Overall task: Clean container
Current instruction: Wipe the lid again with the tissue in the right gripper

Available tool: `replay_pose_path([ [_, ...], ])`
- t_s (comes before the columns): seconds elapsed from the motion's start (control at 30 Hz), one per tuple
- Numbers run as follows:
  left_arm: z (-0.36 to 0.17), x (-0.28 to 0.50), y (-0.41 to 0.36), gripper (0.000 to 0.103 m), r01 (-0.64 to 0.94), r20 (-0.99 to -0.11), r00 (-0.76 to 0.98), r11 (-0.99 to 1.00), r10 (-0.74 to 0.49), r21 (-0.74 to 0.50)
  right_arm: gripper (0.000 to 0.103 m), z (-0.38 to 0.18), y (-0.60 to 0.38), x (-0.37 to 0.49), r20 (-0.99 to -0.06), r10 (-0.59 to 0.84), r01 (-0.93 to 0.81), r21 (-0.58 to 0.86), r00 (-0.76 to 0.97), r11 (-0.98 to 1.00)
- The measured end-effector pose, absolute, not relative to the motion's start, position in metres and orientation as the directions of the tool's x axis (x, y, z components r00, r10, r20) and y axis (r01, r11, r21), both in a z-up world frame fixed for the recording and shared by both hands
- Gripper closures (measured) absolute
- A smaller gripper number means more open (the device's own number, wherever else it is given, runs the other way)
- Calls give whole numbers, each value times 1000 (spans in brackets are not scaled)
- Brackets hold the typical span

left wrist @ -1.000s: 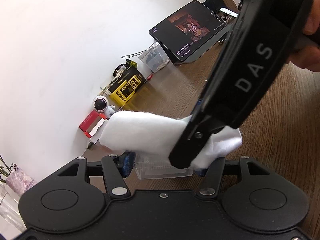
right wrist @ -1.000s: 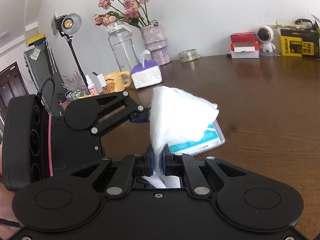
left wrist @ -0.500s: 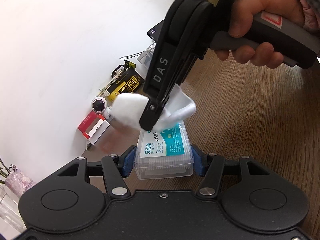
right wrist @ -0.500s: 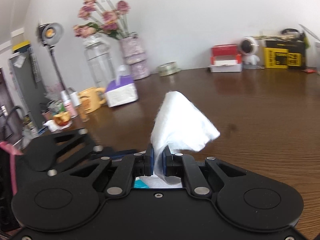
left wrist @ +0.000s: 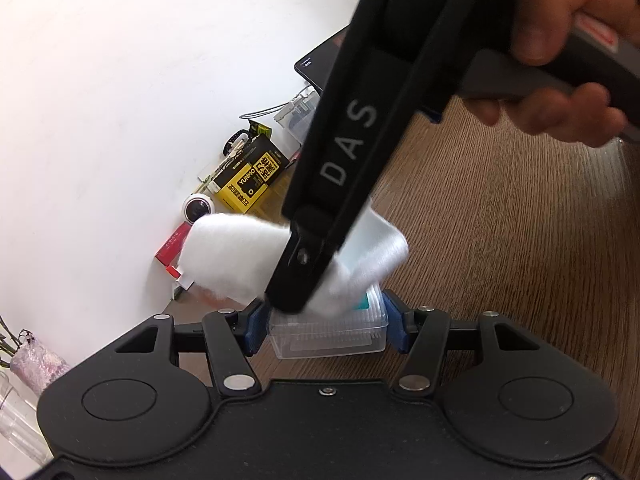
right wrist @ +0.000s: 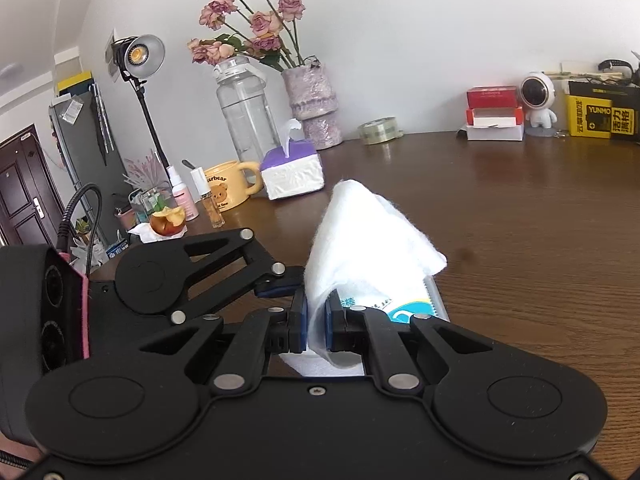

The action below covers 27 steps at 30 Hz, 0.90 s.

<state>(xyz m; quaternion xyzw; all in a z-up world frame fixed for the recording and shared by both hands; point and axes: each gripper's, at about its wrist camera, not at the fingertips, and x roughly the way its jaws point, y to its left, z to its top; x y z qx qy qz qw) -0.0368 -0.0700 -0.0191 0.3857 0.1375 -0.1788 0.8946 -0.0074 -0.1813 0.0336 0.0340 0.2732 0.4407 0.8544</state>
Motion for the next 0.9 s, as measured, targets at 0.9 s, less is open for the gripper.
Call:
replay_pose_path([
  [0.9,-16,-59,-58,46,427,-388,897,641,-212,637,95,29,-191,31,-447,710,-647,316,544,694],
])
